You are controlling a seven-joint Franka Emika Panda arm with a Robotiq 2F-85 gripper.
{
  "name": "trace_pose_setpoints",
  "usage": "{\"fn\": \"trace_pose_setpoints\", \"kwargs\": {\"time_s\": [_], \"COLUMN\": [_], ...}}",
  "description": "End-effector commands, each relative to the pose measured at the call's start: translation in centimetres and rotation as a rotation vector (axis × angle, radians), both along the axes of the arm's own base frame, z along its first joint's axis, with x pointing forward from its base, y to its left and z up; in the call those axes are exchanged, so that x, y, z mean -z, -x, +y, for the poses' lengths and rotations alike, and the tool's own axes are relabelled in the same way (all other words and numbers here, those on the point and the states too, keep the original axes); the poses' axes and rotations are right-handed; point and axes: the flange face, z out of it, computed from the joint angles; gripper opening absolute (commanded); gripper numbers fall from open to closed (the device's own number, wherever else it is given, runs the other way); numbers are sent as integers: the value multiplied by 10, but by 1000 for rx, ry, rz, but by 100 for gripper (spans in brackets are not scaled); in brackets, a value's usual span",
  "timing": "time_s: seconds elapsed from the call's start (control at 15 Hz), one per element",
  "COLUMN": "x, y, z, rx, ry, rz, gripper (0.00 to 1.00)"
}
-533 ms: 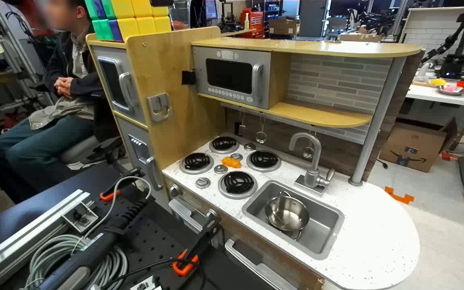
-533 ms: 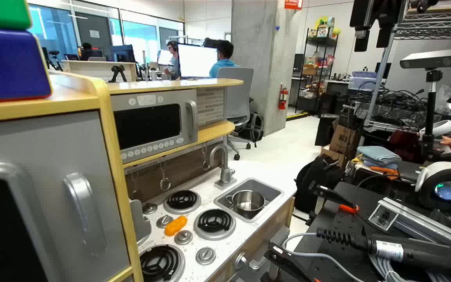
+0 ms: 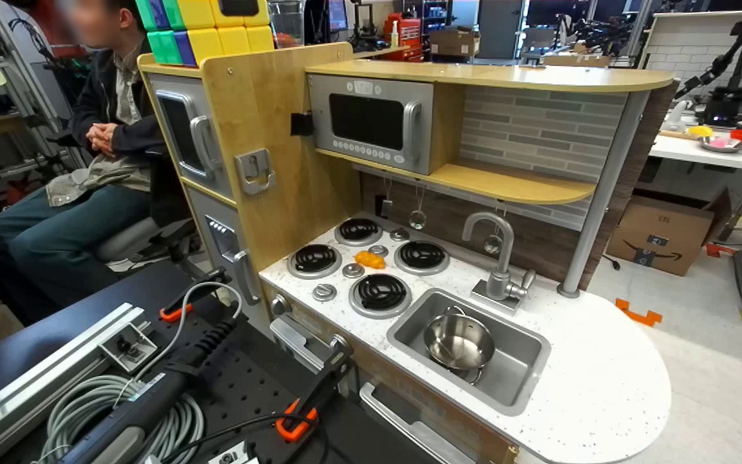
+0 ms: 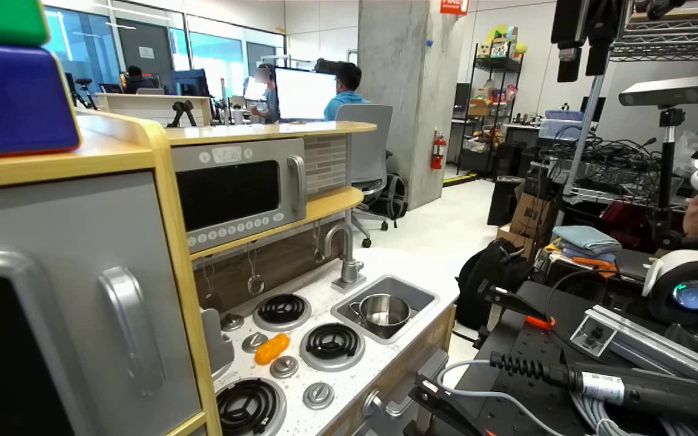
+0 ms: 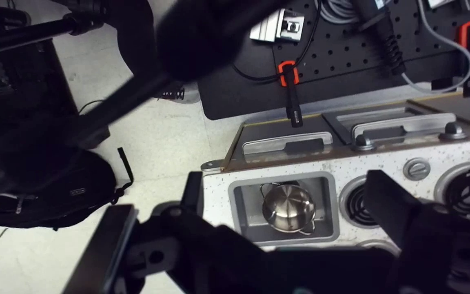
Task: Put the thing on the stovetop inside the pot in the sink
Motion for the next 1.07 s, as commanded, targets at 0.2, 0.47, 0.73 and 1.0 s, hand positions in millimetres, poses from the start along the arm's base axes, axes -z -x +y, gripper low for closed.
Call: {"fn": "trace_pose_setpoints", "kwargs": {"time_s": [0.2,0.47,0.73,1.0], "x": [-1,0,1,0], "y": [36,56,64,61], "z": [-19,-25,-24,-9], "rx": [-352,-557,-761,-961], "ry": [-67,-85,-80,-90], "rz": [58,82,84,78], "gripper": [100,100,100,100]}}
